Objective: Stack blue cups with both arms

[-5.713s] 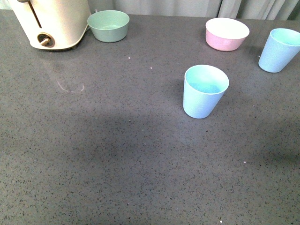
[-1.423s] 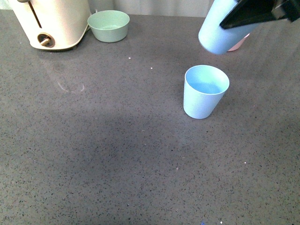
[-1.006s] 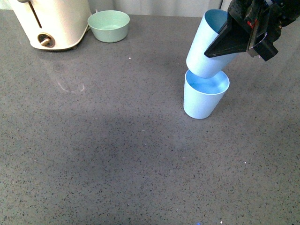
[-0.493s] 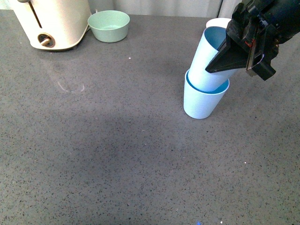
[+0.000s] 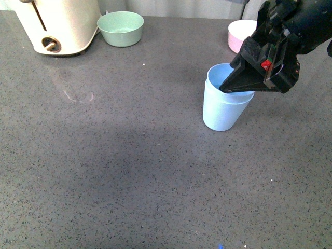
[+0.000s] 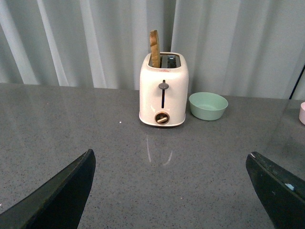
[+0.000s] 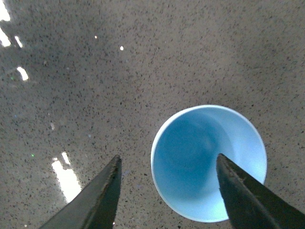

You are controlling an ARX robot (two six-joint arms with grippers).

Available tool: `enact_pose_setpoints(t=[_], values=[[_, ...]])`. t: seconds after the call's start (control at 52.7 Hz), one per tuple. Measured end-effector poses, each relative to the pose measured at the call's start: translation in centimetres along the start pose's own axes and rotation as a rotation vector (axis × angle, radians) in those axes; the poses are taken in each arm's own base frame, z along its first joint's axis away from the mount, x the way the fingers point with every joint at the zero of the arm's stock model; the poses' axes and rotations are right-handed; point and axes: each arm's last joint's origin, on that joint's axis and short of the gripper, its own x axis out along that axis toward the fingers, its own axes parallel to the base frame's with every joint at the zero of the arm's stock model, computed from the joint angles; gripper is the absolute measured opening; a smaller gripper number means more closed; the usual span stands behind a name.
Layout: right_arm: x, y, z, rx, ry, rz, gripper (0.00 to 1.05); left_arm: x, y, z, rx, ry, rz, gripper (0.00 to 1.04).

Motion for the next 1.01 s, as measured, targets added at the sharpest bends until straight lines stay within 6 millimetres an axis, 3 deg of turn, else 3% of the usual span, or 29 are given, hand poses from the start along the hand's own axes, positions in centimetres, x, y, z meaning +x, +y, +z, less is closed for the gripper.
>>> enact_pose_setpoints(t=[0.095,0.209,0.285,0.361,0.456,0.512,0.664,0.854,1.006], values=[[-1.4,-0.4,0.2,0.037,-0.071,-0.024,0.74,0.0,0.0,0.0,0.0,0.0,0.0,0.96],[-5.4,-1.4,0.0,0.122,-0.243,-0.152,0.96,0.0,0.0,0.0,0.0,0.0,0.0,0.96],[-8.6,-1.2,-1.3,0.185,-0.362,-0.297,0.95,0.0,0.0,0.0,0.0,0.0,0.0,0.96],[-9.8,-0.5,-2.1,0.213,-0.413,-0.392,0.95,0.0,0.0,0.0,0.0,0.0,0.0,0.96],[-10.0,0.4,-3.1,0.388,-0.537,-0.779,0.81,0.0,0.0,0.0,0.0,0.0,-0.001,0.96],[-9.8,1.9,-5.2,0.527,-0.652,-0.962,0.67,0.0,0.0,0.0,0.0,0.0,0.0,0.96],[-10.1,5.2,-8.8,0.609,-0.755,-0.988,0.33,0.0,0.0,0.0,0.0,0.0,0.0,0.96],[-10.0,7.4,-11.2,0.633,-0.746,-0.983,0.03,0.0,0.0,0.0,0.0,0.0,0.0,0.96],[-10.1,9.3,-12.9,0.632,-0.753,-0.98,0.02,0.0,0.0,0.0,0.0,0.0,0.0,0.96]])
